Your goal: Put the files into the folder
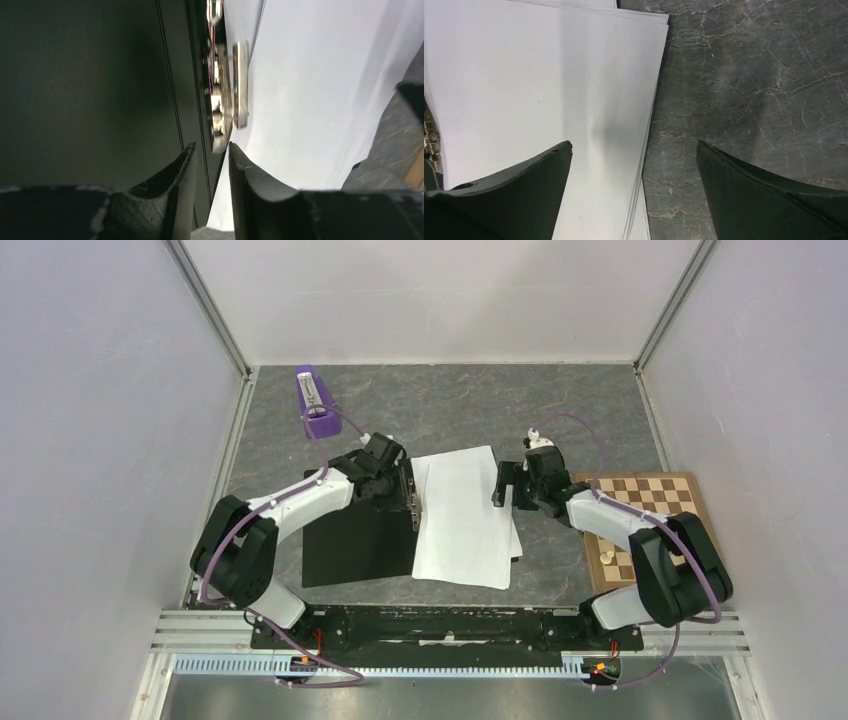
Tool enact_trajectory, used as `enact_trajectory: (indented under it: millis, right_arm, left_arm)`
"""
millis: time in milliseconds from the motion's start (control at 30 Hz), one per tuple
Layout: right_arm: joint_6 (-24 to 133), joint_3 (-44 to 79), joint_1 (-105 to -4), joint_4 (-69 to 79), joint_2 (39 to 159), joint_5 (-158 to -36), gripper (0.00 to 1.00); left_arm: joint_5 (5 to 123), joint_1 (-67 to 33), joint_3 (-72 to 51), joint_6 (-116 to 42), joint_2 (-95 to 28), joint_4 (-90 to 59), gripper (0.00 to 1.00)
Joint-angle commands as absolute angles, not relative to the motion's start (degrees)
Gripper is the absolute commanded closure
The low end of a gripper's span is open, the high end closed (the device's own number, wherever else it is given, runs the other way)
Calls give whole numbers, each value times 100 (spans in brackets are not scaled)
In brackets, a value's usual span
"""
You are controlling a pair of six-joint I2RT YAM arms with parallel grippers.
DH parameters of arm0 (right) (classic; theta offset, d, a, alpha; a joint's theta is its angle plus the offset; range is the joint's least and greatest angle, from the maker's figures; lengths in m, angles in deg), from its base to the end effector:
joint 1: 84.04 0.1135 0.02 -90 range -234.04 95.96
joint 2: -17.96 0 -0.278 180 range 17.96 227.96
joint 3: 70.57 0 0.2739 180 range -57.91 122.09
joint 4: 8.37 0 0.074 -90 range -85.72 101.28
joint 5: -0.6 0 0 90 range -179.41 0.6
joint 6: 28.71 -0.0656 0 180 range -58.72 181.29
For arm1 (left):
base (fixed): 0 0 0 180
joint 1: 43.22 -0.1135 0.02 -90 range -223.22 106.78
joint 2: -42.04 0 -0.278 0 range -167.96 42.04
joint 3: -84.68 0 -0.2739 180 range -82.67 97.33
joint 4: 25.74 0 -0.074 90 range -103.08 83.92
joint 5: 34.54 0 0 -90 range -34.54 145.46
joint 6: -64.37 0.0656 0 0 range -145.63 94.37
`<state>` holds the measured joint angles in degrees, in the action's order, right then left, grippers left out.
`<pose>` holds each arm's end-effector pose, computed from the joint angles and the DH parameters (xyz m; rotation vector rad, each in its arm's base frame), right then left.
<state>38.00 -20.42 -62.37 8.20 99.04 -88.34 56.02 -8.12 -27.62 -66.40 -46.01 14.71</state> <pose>0.2850 0.1119 0.1444 0.0431 2.4275 0.3403 0.2741 -0.1934 0.1742 -0.1306 2.7079 -0.4446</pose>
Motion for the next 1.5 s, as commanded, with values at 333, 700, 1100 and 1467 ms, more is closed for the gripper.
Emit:
enact_trajectory:
  millis: [333, 700, 1100, 1467]
  right_arm:
    - [3673, -1818, -6277, 117, 10472, -9216, 2]
    - [3403, -1772, -6143, -187, 10589, -9618, 2]
    - [3449, -1244, -6014, -64, 10920, -9505, 2]
    - [3558, -373, -5969, 189, 11577, -9472, 2]
  left_arm:
    - [5792, -1636, -1836, -6704, -5943, 1109, 94]
    - [5889, -1650, -1129, -6392, -6732, 1392, 98]
    - [6043, -1650, -854, -6108, -6924, 1575, 98]
    - [6127, -1650, -760, -6025, -7012, 1609, 98]
